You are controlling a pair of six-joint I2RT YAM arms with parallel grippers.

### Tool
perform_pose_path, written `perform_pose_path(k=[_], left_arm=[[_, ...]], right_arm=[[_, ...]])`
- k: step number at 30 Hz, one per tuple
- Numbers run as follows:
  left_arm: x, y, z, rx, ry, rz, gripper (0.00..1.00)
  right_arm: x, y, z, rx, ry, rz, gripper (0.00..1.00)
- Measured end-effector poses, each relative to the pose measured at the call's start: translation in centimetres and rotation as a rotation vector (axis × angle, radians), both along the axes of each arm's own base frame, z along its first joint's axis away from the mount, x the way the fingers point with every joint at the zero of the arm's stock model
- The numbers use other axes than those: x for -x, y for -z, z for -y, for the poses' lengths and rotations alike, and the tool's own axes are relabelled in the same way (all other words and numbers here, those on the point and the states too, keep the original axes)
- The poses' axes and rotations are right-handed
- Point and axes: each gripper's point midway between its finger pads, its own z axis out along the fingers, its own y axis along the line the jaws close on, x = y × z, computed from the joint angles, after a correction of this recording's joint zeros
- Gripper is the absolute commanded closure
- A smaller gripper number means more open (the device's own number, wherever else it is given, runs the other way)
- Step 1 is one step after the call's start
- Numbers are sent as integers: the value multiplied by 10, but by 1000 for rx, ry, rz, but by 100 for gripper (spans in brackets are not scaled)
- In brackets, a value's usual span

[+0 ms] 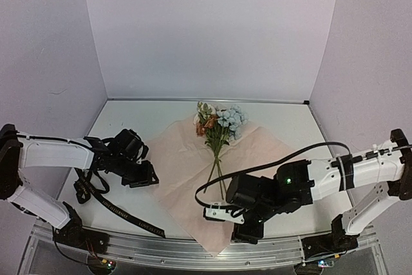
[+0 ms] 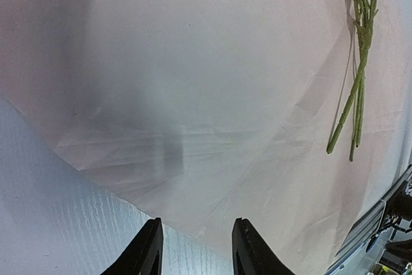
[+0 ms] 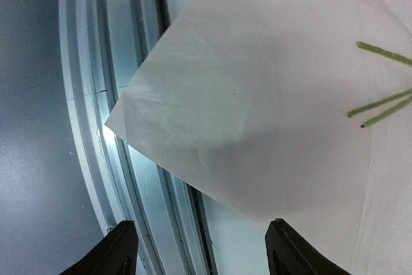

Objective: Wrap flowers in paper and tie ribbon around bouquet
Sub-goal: Pick up the bottom corner of the flattened wrapping paper from the center of the board.

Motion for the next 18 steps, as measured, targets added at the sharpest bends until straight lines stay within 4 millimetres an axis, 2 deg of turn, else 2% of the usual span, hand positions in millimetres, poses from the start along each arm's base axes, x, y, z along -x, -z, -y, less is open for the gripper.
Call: perform_pose_path(k=[4, 12, 18], left_arm=[[-1, -5, -5, -4, -20, 22, 60], [3, -4, -16, -31, -43, 26, 60], [3, -6, -20, -42, -51, 37, 60]], right_arm=[[11, 19, -17, 51, -50, 20, 29], [12, 43, -50, 73, -24, 11, 30], [19, 51, -57, 72, 15, -13, 30]])
